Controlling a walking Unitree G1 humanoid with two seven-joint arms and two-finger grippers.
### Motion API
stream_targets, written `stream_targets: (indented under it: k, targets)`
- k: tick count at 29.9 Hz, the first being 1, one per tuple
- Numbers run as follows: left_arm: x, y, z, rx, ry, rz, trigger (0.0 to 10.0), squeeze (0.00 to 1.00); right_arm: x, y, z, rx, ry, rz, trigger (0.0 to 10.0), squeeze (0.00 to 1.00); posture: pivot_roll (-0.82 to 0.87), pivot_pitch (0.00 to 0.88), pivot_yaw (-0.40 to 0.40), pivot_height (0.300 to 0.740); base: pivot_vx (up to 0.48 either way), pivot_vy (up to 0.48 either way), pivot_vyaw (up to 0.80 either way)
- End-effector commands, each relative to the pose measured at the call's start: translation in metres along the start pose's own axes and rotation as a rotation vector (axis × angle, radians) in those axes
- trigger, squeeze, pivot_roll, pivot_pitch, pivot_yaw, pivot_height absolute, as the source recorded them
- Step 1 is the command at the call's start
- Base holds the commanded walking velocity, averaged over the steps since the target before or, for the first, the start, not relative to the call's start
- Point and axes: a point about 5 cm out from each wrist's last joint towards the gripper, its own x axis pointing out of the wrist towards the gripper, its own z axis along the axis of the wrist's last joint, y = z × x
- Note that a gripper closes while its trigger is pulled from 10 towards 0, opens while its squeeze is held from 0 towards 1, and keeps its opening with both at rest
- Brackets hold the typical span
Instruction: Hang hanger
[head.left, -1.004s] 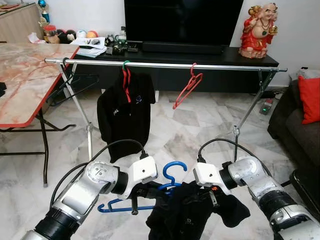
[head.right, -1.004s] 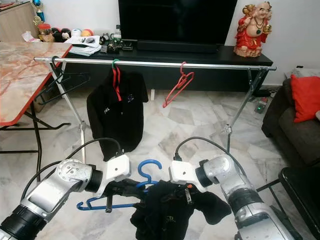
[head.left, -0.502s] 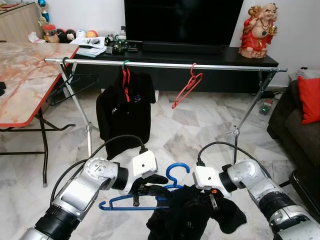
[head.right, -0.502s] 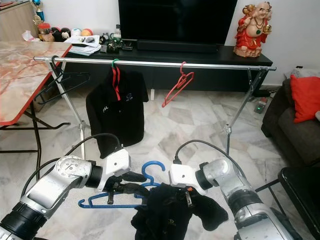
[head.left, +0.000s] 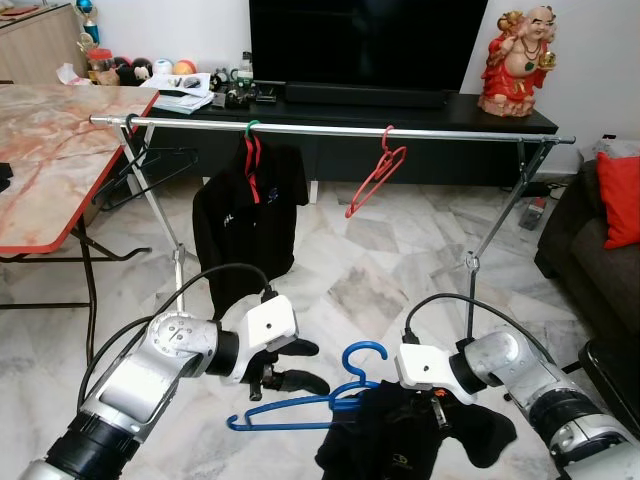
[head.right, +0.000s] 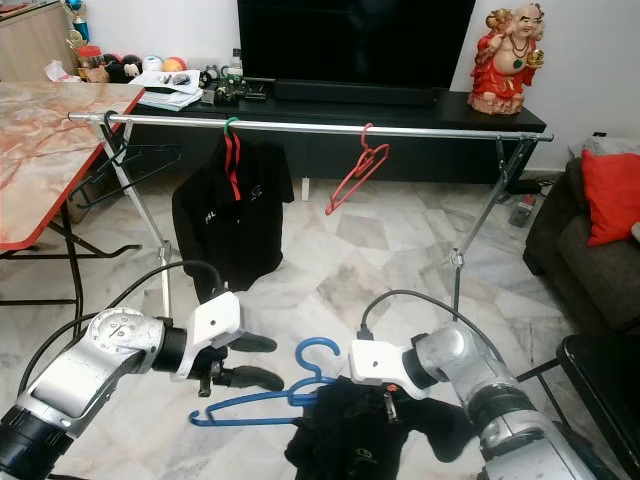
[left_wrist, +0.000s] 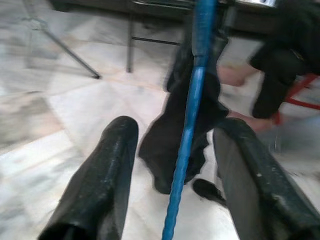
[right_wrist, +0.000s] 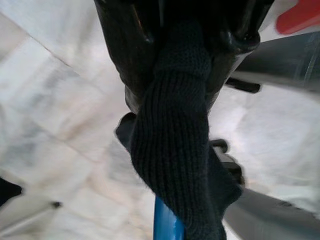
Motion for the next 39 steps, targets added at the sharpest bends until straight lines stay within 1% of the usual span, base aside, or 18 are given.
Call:
stream_targets:
  k: [1,3,4,6,11,12,13,15,16,21,23,25,26,29,30,31,34,39]
  targets:
    - [-0.008,0.010,-0.001,-0.014,-0.021,0.111,10.0,1.00,-0.012,-0.009,0.000,0.015,-0.027,-0.106,0.0,0.00,0.04,0.023,-0.075,0.740,0.000,0.000,0.00]
    - [-0.010,0.013,-0.004,-0.024,-0.024,0.158,10.0,1.00,-0.015,-0.012,0.000,0.022,-0.037,-0.141,0.0,0.00,0.03,0.024,-0.076,0.740,0.000,0.000,0.00]
    - [-0.017,0.025,-0.017,-0.059,-0.012,0.340,10.0,0.00,-0.031,-0.022,0.001,0.047,-0.071,-0.272,0.0,0.00,0.03,0.025,-0.081,0.740,0.000,0.000,0.00]
    - [-0.020,0.031,-0.027,-0.080,0.002,0.462,10.0,0.00,-0.043,-0.029,0.001,0.067,-0.092,-0.360,0.0,0.00,0.03,0.026,-0.080,0.740,0.000,0.000,0.00]
    - [-0.023,0.033,-0.040,-0.143,-0.002,0.588,10.0,0.00,-0.056,-0.034,-0.004,0.052,-0.053,-0.475,0.0,0.00,0.02,0.025,-0.084,0.740,0.000,0.000,0.00]
    - [-0.024,0.033,-0.046,-0.179,-0.001,0.639,10.0,0.00,-0.067,-0.040,-0.006,0.039,-0.014,-0.580,0.0,0.00,0.02,0.025,-0.085,0.740,0.000,0.000,0.00]
    - [-0.024,0.034,-0.050,-0.195,-0.009,0.676,10.0,0.00,-0.074,-0.046,-0.009,0.086,-0.018,-0.716,0.0,0.00,0.01,0.019,-0.094,0.740,0.000,0.000,0.00]
    - [-0.022,0.034,-0.052,-0.215,-0.017,0.705,10.0,0.00,-0.069,-0.043,-0.019,0.152,0.003,-0.792,0.0,0.00,0.01,0.016,-0.095,0.740,0.000,0.000,0.00]
    - [-0.018,0.034,-0.055,-0.230,-0.013,0.720,10.0,0.00,-0.047,-0.026,-0.044,0.294,0.063,-0.784,0.0,0.00,0.01,0.014,-0.095,0.740,0.000,0.000,0.00]
    - [-0.014,0.033,-0.057,-0.240,-0.012,0.728,10.0,0.00,-0.030,-0.008,-0.063,0.398,0.126,-0.747,0.0,0.00,0.01,0.015,-0.095,0.740,0.000,0.000,0.00]
    - [-0.005,0.027,-0.058,-0.253,-0.012,0.688,10.0,0.00,0.013,0.049,-0.099,0.530,0.290,-0.544,0.0,0.00,0.02,0.020,-0.090,0.740,0.000,0.000,0.00]
    - [-0.005,0.027,-0.058,-0.253,-0.012,0.688,10.0,0.00,0.013,0.049,-0.099,0.530,0.290,-0.544,0.0,0.00,0.02,0.020,-0.090,0.740,0.000,0.000,0.00]
    - [-0.002,0.025,-0.058,-0.255,-0.012,0.667,10.0,0.00,0.028,0.073,-0.109,0.581,0.339,-0.464,0.0,0.00,0.02,0.022,-0.088,0.740,0.000,0.000,0.00]
    - [-0.001,0.024,-0.059,-0.253,-0.005,0.659,10.0,0.00,0.035,0.088,-0.117,0.596,0.399,-0.430,0.0,0.00,0.01,0.027,-0.078,0.740,0.000,0.000,0.00]
    - [0.001,0.025,-0.060,-0.250,0.001,0.669,10.0,0.00,0.025,0.080,-0.119,0.550,0.463,-0.471,0.0,0.00,0.00,0.028,-0.077,0.740,0.000,0.000,0.00]
    - [0.001,0.025,-0.060,-0.250,0.001,0.669,10.0,0.00,0.025,0.080,-0.119,0.550,0.463,-0.471,0.0,0.00,0.00,0.028,-0.077,0.740,0.000,0.000,0.00]
    - [0.003,0.027,-0.058,-0.249,-0.005,0.674,10.0,0.00,0.009,0.059,-0.114,0.449,0.509,-0.511,0.0,0.00,0.00,0.027,-0.080,0.740,0.000,0.000,0.00]
    - [0.004,0.027,-0.058,-0.249,-0.010,0.683,10.0,0.00,-0.016,0.014,-0.087,0.318,0.476,-0.624,0.0,0.00,0.00,0.027,-0.083,0.740,0.000,0.000,0.00]
